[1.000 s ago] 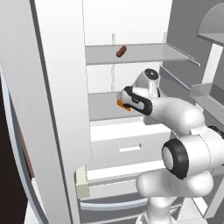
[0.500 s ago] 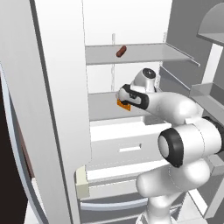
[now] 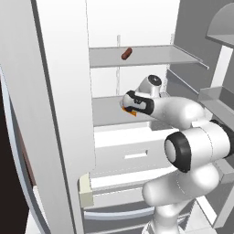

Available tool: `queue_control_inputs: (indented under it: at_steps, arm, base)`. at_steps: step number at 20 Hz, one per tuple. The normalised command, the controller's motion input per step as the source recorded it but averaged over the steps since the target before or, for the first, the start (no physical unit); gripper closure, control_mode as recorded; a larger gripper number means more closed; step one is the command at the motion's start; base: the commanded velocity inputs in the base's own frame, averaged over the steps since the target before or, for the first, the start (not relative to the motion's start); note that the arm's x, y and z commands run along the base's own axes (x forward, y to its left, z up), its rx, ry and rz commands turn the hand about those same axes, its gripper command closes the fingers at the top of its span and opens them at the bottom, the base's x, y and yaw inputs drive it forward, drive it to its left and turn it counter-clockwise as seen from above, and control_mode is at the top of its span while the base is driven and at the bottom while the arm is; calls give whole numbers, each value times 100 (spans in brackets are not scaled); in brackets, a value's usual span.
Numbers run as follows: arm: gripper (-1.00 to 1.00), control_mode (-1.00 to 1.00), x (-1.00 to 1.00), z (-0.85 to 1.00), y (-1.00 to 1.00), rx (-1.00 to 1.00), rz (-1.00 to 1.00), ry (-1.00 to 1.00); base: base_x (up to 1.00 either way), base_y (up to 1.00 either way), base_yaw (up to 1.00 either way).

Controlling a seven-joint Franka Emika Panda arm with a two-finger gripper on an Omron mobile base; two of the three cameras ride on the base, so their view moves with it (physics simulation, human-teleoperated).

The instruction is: Retrieve the sausage and cheese from the fridge and place them on the cutting board on the counter.

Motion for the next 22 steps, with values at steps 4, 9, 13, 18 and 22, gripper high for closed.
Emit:
queue_control_inputs:
  at_steps: [4,9,13,18,22]
  arm:
    - [-100,-100,23,0,0,0,4,0]
    - [-100,-100,26,-2,0,0,4,1]
    - [-100,-100,22,-17,3,0,4,4]
    - [-100,-100,30,-8,7,0,4,0]
    - [-100,-100,40,-4,1,0,4,0]
  base:
    - [0,0,0]
    - [0,0,0]
    - [0,0,0]
    - [0,0,0]
    - [0,0,0]
